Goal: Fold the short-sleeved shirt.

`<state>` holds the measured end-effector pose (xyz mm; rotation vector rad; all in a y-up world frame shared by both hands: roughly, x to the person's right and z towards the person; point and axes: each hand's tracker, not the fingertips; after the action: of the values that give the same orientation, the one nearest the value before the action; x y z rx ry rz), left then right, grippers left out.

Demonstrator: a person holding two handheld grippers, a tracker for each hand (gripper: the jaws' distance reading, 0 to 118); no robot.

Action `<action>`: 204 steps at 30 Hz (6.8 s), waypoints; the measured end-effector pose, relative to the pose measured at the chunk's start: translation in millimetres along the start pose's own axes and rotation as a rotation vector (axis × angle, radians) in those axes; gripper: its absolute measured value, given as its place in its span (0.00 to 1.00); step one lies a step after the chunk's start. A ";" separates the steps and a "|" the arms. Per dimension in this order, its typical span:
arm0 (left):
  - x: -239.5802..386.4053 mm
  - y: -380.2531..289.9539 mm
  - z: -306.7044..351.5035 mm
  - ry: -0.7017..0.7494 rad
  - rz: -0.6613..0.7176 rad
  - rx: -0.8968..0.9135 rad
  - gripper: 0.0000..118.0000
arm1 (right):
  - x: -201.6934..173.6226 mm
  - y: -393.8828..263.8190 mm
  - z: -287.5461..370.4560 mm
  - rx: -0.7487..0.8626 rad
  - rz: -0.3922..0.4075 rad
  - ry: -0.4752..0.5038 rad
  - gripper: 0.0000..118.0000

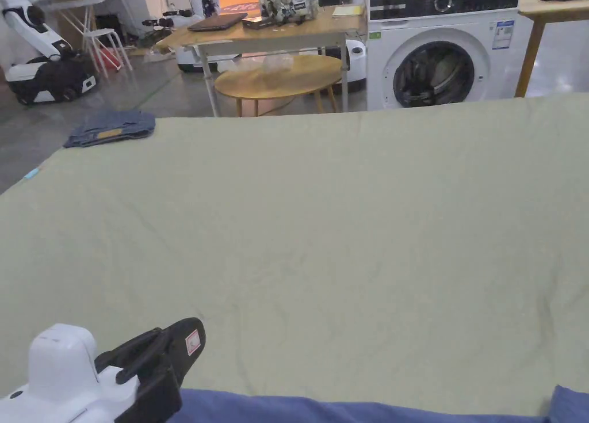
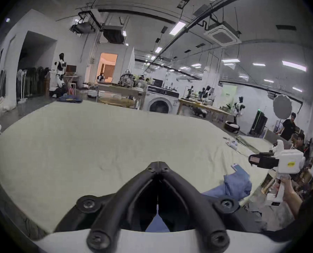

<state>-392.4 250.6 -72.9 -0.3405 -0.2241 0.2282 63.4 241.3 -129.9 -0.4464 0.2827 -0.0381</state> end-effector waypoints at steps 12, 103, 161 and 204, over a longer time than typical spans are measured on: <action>-144.0 -56.4 6.9 -0.006 0.458 -0.192 0.62 | 18.6 -22.4 1.7 -0.075 -0.070 0.027 0.00; -69.2 -99.6 -96.8 -0.193 0.870 -0.292 0.05 | 36.3 -65.0 7.2 -0.234 -0.266 0.064 0.00; 11.3 -132.7 -185.1 -0.437 0.553 -0.695 0.52 | -15.6 -108.9 -104.2 -0.494 -0.222 0.231 0.00; 14.2 104.1 0.6 0.119 -0.126 0.336 0.41 | -4.4 63.6 -40.5 0.195 0.106 -0.016 0.00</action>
<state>-398.0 350.0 -106.6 -0.0055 -0.0867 0.1178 46.3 282.1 -191.1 -0.2376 0.2836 0.0416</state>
